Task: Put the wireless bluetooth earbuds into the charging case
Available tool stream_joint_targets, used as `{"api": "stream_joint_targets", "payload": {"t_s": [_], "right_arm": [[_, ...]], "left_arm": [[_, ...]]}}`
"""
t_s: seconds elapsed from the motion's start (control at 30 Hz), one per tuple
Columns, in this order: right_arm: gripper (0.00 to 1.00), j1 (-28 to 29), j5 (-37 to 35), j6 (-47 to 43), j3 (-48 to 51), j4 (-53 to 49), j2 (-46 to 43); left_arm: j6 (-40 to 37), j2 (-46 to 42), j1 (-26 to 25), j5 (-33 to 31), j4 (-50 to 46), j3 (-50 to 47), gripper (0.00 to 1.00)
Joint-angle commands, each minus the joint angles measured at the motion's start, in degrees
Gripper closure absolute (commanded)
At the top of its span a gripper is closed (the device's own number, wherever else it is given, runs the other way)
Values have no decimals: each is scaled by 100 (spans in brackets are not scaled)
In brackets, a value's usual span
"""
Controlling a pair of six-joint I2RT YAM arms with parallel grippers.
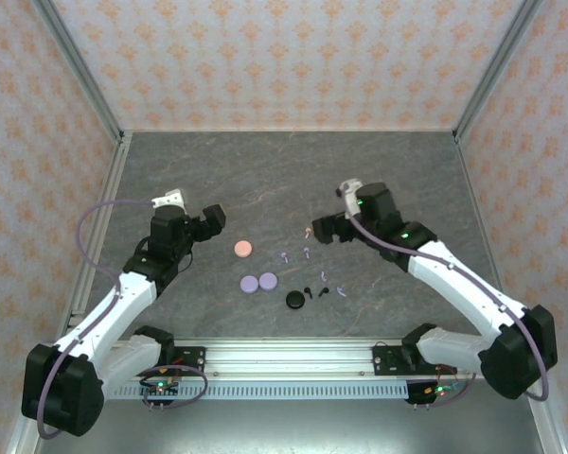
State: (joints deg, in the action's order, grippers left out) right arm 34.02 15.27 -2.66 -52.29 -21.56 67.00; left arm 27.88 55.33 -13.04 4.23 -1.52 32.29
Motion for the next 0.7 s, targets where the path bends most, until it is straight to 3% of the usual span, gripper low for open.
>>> {"api": "stream_joint_targets", "payload": {"t_s": [0.0,0.23,0.43,0.67], "right_arm": [[1,599,-58,-198,-190,-572,479],[1,1555,40,-1539,-941,-1208,1769],[0,2080,49,-2858,-1052,-1011,2451],[1,2166,53,-4020,-976,-290,2697]], "left_arm": [[49,-149,-15,-113,-257,146,0],[-16,-351,-14,-219,-473,156,0],[45,-536,-15,-329,-460,14,0],[-123,-698,-10,-421,-637,14,0]]}}
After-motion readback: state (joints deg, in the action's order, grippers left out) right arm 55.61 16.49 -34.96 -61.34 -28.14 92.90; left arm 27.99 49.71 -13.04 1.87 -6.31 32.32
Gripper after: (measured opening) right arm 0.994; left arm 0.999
